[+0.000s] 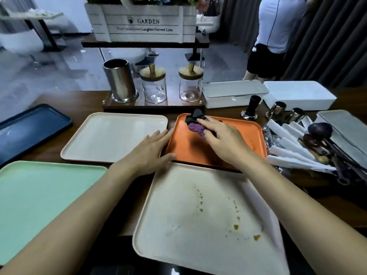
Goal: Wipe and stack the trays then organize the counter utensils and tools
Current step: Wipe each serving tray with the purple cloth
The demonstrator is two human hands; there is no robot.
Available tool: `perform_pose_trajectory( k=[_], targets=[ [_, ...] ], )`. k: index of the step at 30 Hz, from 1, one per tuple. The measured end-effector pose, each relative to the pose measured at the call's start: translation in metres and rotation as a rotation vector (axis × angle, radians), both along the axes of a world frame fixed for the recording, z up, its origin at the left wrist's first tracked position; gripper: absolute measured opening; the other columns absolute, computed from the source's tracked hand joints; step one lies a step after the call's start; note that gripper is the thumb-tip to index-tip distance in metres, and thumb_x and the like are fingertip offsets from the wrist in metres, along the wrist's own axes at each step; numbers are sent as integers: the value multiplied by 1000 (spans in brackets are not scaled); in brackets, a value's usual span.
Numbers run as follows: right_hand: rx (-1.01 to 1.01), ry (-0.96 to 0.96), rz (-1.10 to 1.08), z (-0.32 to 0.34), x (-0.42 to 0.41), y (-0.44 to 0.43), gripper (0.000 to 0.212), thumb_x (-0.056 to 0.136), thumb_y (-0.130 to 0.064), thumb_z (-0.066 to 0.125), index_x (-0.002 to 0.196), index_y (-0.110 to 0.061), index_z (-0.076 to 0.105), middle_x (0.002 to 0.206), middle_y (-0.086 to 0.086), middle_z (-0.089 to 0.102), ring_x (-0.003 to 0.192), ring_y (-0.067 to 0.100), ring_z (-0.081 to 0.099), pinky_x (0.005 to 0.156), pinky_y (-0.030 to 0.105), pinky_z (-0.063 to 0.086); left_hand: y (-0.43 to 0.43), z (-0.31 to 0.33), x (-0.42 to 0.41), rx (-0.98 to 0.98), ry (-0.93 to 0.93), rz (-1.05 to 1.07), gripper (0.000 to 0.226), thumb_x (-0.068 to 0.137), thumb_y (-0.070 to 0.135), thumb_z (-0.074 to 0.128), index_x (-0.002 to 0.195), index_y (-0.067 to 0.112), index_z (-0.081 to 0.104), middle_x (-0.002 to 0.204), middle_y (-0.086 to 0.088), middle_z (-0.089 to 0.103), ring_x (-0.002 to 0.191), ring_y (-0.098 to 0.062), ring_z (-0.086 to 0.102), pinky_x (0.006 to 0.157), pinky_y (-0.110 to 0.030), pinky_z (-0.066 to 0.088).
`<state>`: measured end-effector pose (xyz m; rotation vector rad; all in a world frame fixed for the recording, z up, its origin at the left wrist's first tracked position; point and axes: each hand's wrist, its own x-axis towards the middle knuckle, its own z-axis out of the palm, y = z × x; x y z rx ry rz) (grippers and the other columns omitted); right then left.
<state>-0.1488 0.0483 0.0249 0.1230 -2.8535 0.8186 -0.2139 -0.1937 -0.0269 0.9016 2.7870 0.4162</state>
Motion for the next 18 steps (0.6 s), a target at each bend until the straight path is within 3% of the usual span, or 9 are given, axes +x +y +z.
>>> perform_pose_trajectory(
  k=[3,6,10,16,18],
  targets=[
    [69,-25,16,-13,-1,18,45,101,-21,47,145,-28,53,155,-5,44,134,29,48,102,38,43,16,-6,-5,-34,7,14,87,97,62,51,164,27,6,170,-5,12,157,-25,8,125,-41,8],
    [85,-41,67,-30,-3,16,45,101,-21,47,145,-25,54,154,-3,47,135,28,48,104,39,43,20,-7,-8,-43,19,28,100,88,77,46,164,22,12,169,-3,16,157,-25,12,123,-43,12],
    [143,-89,107,-58,-13,10,47,103,-21,45,150,-25,47,160,3,36,148,24,33,119,38,27,21,-15,-15,-72,9,35,119,71,91,28,163,18,16,169,1,19,157,-25,13,123,-48,13],
    [217,-173,136,-73,-18,19,49,108,-27,37,157,-30,31,167,-1,16,154,19,13,122,37,14,13,-21,-32,-164,58,2,119,68,95,24,162,23,18,168,3,22,155,-25,13,121,-55,15],
    [252,-176,138,-78,-18,18,50,109,-32,35,158,-31,26,167,-1,11,155,20,10,122,35,10,11,-21,-35,-167,38,-12,119,69,98,26,163,27,13,169,5,17,157,-25,3,124,-56,6]
  ],
)
